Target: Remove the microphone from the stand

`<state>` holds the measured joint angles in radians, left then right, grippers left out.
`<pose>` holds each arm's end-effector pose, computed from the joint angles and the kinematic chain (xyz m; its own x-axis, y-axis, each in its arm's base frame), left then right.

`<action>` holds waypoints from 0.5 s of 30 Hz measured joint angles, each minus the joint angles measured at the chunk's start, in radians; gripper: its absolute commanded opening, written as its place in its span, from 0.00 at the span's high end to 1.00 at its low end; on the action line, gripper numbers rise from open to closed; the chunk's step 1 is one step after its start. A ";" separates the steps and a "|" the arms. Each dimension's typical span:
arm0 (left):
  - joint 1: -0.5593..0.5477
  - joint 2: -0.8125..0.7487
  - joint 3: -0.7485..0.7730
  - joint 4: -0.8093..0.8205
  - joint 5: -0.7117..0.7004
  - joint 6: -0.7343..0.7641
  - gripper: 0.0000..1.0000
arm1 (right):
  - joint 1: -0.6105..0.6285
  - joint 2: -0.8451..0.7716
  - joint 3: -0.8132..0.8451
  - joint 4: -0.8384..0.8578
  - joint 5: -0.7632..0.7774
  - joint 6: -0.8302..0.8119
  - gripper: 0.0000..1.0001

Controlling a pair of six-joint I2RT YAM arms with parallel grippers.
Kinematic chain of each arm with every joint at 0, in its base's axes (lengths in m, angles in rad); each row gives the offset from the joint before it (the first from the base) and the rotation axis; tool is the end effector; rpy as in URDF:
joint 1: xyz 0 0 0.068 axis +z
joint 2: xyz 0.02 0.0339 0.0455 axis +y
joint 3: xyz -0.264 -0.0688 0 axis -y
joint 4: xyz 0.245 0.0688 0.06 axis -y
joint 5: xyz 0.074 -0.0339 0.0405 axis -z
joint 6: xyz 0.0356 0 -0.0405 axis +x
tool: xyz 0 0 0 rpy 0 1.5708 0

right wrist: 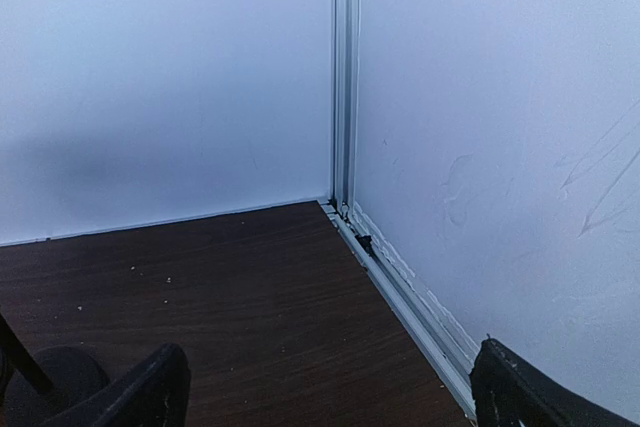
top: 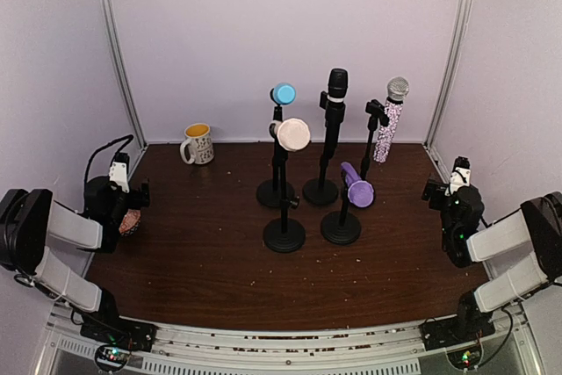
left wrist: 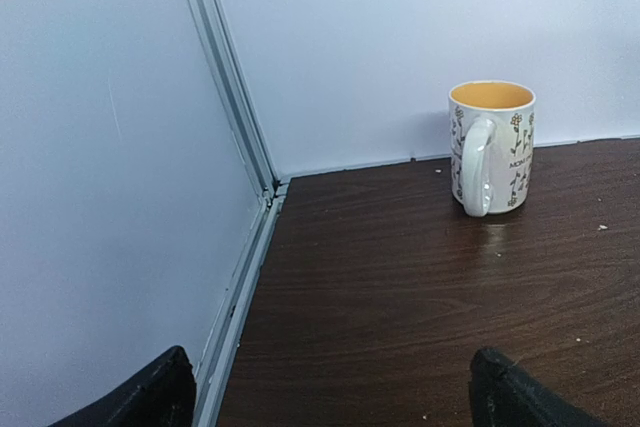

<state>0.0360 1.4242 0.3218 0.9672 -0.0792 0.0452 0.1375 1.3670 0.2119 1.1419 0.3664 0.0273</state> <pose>0.2538 0.0120 0.1684 -0.1397 0.0400 -0.9894 -0.1080 0.9926 0.0554 0.2272 0.0186 0.1707 -0.0069 0.0248 -0.9997 0.2271 0.9736 0.0226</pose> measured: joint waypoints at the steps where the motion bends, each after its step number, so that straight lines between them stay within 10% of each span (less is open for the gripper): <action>1: 0.000 0.000 0.000 0.000 0.000 0.000 0.02 | 0.000 0.000 0.000 0.000 0.000 0.000 0.00; 15: 0.000 0.000 0.000 0.000 0.000 0.000 0.02 | 0.000 -0.003 0.000 -0.008 0.013 0.006 0.00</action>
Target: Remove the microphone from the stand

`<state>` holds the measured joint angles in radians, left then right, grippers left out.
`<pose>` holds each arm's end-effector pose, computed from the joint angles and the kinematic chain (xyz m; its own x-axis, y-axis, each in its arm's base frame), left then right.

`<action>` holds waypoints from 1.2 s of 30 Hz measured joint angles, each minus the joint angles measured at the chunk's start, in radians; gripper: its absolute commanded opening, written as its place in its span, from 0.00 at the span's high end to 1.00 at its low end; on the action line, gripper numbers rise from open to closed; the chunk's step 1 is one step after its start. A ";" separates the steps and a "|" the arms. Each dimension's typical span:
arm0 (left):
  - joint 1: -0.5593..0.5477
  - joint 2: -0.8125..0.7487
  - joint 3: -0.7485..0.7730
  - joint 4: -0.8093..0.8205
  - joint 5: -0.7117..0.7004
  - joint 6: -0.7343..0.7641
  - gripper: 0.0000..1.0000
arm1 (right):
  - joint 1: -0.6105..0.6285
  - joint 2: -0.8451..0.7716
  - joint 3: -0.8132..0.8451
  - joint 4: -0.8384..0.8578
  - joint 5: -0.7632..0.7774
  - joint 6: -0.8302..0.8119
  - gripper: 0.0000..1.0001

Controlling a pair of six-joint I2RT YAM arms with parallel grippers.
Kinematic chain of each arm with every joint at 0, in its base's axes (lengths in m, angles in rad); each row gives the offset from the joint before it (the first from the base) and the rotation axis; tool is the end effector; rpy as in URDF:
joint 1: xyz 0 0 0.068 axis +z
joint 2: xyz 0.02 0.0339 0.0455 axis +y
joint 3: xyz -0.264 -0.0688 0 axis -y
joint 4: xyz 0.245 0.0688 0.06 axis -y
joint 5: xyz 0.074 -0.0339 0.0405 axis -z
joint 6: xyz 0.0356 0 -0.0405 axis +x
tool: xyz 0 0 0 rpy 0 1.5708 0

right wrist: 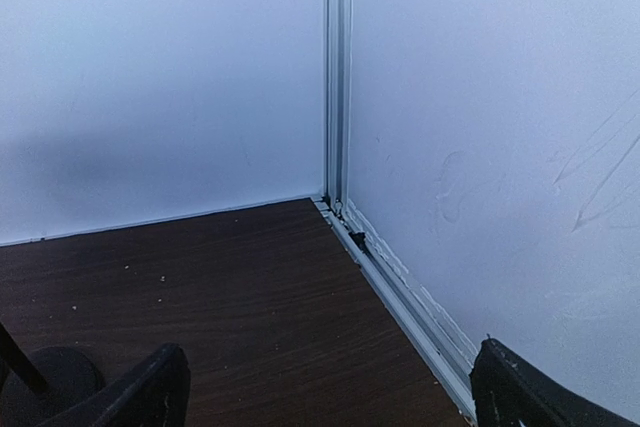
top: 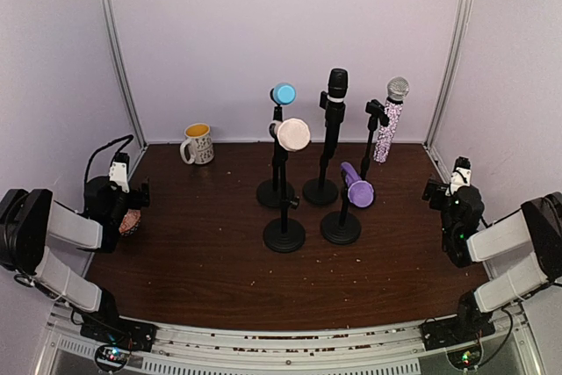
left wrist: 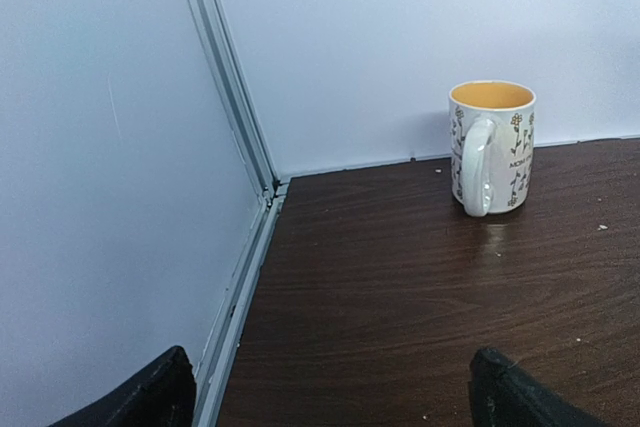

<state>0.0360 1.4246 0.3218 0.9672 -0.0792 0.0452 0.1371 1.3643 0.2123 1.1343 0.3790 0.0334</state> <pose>0.2538 0.0120 0.1683 -0.1401 0.0400 -0.9893 -0.1080 0.9926 0.0555 0.2270 0.0180 0.1706 -0.0095 0.0300 -0.9995 0.2399 0.9704 0.0268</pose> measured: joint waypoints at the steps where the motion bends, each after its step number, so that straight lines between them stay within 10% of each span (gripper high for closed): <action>1: 0.000 0.000 0.000 0.000 -0.001 0.000 0.02 | 0.000 -0.008 0.000 -0.011 0.002 0.000 0.00; 19: 0.003 -0.215 0.669 -1.107 0.146 0.130 0.02 | 0.033 -0.730 0.286 -0.786 -0.053 0.323 0.00; 36: -0.058 -0.295 0.810 -1.616 0.545 0.256 0.02 | 0.933 -0.512 0.517 -0.912 0.151 -0.138 0.00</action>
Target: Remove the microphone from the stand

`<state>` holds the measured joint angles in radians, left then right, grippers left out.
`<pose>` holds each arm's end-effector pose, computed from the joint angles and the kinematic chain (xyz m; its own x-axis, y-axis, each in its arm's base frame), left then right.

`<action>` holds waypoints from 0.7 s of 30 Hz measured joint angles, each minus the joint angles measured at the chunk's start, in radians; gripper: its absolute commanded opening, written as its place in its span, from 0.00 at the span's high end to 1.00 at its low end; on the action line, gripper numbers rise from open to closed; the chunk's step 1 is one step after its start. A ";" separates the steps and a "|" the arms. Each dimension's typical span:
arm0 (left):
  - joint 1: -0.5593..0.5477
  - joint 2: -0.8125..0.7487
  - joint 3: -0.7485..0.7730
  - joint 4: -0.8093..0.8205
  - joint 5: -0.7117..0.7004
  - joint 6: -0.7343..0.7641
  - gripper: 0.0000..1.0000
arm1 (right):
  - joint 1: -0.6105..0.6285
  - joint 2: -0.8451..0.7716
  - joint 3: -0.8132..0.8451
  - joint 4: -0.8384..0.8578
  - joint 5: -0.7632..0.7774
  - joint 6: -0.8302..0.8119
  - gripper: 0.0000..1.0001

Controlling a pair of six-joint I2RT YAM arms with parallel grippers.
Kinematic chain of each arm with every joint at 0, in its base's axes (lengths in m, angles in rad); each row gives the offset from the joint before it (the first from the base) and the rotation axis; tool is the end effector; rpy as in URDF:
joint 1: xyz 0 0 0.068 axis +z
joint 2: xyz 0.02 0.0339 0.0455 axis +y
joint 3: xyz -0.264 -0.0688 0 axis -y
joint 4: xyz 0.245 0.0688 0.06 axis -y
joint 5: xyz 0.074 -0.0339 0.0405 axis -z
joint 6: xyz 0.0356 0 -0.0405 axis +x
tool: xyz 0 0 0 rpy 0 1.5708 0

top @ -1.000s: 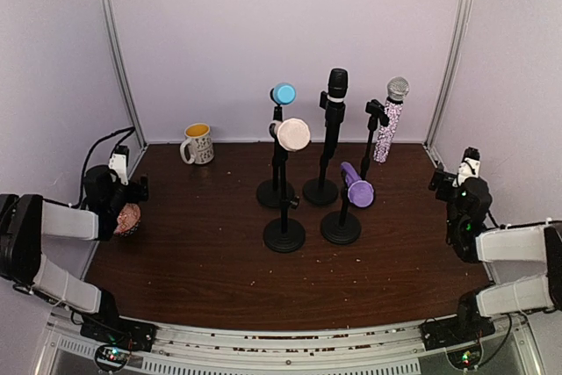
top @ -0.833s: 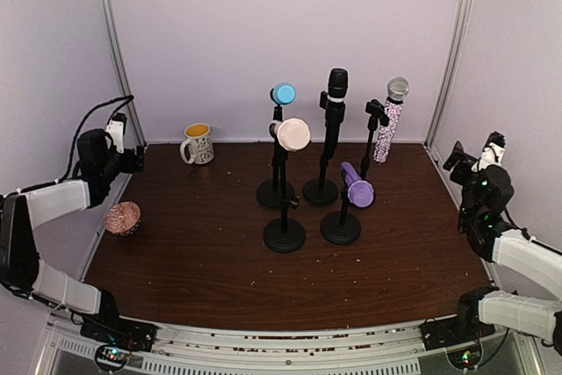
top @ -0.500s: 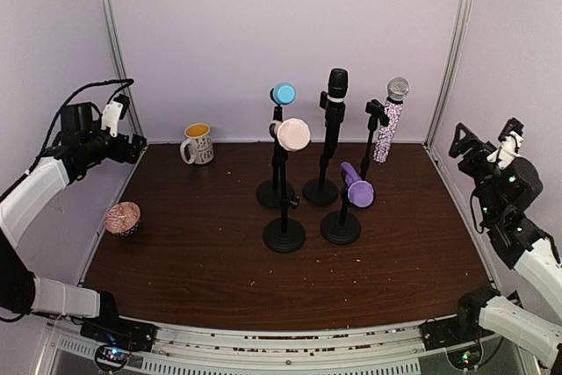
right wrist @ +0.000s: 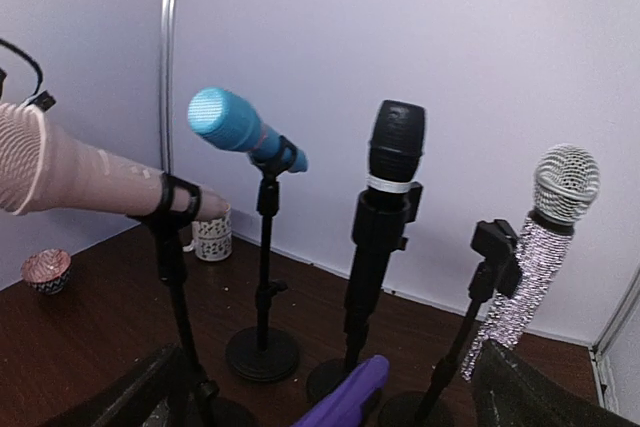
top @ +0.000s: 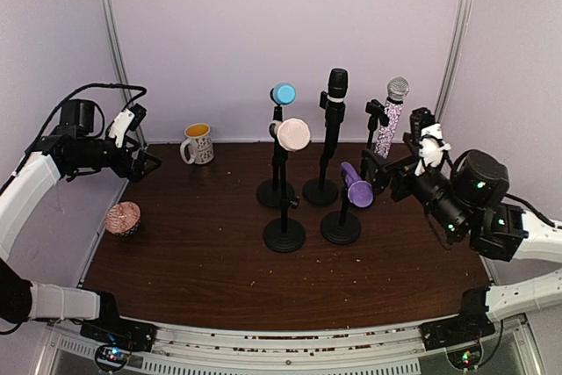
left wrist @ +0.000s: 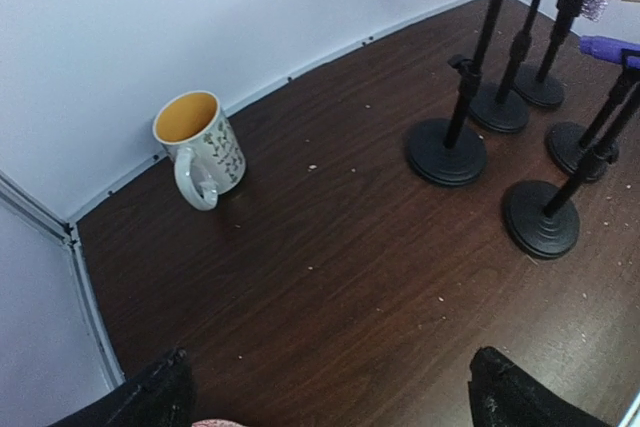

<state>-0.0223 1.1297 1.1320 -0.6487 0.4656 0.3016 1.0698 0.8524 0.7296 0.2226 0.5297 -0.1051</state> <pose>0.2362 -0.0213 0.3491 -0.4626 0.2758 -0.8426 0.5400 0.8414 -0.0211 0.1123 0.1676 0.3522 0.1017 -0.0028 -0.9948 -0.5076 0.8599 -0.0543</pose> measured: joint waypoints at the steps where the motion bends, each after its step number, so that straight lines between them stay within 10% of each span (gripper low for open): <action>1: -0.003 -0.003 0.005 -0.021 0.013 0.005 0.02 | 0.035 0.030 0.006 0.020 0.013 -0.026 0.00; 21: -0.038 -0.055 0.036 -0.175 0.144 0.034 0.02 | 0.218 0.651 0.294 0.664 0.131 -0.478 0.06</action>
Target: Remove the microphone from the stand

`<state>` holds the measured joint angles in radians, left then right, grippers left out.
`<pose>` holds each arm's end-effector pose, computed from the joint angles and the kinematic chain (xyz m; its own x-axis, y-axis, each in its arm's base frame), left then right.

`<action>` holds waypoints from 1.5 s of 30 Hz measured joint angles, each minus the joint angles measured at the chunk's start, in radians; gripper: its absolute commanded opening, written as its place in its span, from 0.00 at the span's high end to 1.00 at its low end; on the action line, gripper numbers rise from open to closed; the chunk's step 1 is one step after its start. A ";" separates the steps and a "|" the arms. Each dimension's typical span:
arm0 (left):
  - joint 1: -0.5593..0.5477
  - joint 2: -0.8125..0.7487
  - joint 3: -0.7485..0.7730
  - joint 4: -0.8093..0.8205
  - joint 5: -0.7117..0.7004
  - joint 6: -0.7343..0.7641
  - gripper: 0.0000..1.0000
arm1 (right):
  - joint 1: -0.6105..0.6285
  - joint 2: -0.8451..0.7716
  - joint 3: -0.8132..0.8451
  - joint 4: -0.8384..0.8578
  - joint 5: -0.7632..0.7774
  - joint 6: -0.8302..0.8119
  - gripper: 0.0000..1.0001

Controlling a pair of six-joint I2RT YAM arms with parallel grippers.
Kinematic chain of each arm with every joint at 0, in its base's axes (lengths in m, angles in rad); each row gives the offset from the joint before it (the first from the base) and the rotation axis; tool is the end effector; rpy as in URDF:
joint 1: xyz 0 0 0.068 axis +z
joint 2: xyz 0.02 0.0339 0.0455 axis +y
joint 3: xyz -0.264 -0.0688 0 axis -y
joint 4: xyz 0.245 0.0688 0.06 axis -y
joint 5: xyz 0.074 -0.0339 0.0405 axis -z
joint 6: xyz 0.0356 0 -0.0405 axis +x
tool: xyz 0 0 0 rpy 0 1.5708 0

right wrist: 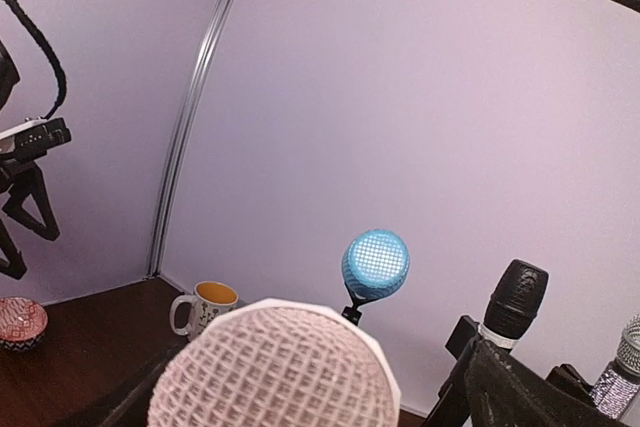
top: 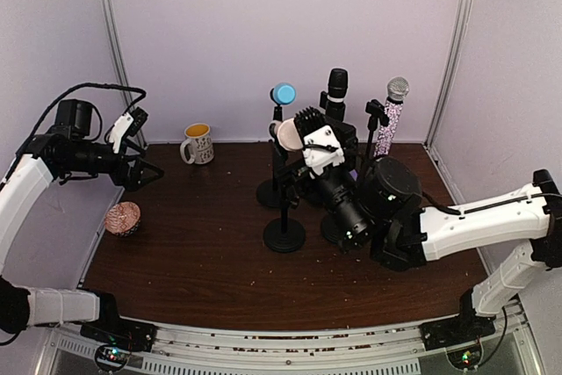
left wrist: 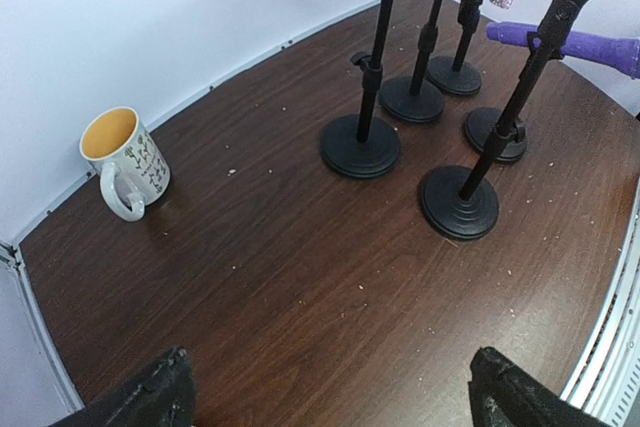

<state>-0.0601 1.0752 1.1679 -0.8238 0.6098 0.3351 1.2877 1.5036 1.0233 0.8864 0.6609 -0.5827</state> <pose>0.2081 -0.0329 0.3593 -0.4733 0.2986 -0.8288 0.6676 0.7354 -0.1163 0.1163 0.3214 0.3572 0.4226 -0.1026 -0.9005 -0.4407 0.8450 -0.3031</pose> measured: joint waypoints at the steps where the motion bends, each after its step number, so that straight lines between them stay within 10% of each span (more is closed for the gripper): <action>1: 0.000 -0.003 0.001 -0.003 0.001 0.000 0.02 | 0.003 0.021 0.013 0.033 0.003 -0.018 0.09; 19: -0.013 -0.049 0.017 -0.054 0.009 0.007 0.02 | 0.020 0.153 0.094 0.229 0.046 -0.170 0.88; 45: -0.193 -0.137 -0.100 0.161 0.068 -0.369 0.16 | 0.117 0.408 0.532 0.090 -0.077 -0.140 1.00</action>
<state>-0.2527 0.9379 1.0676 -0.6624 0.6781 -0.0341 1.4048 1.9114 1.5551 0.9760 0.5838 -0.7223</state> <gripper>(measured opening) 0.859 0.498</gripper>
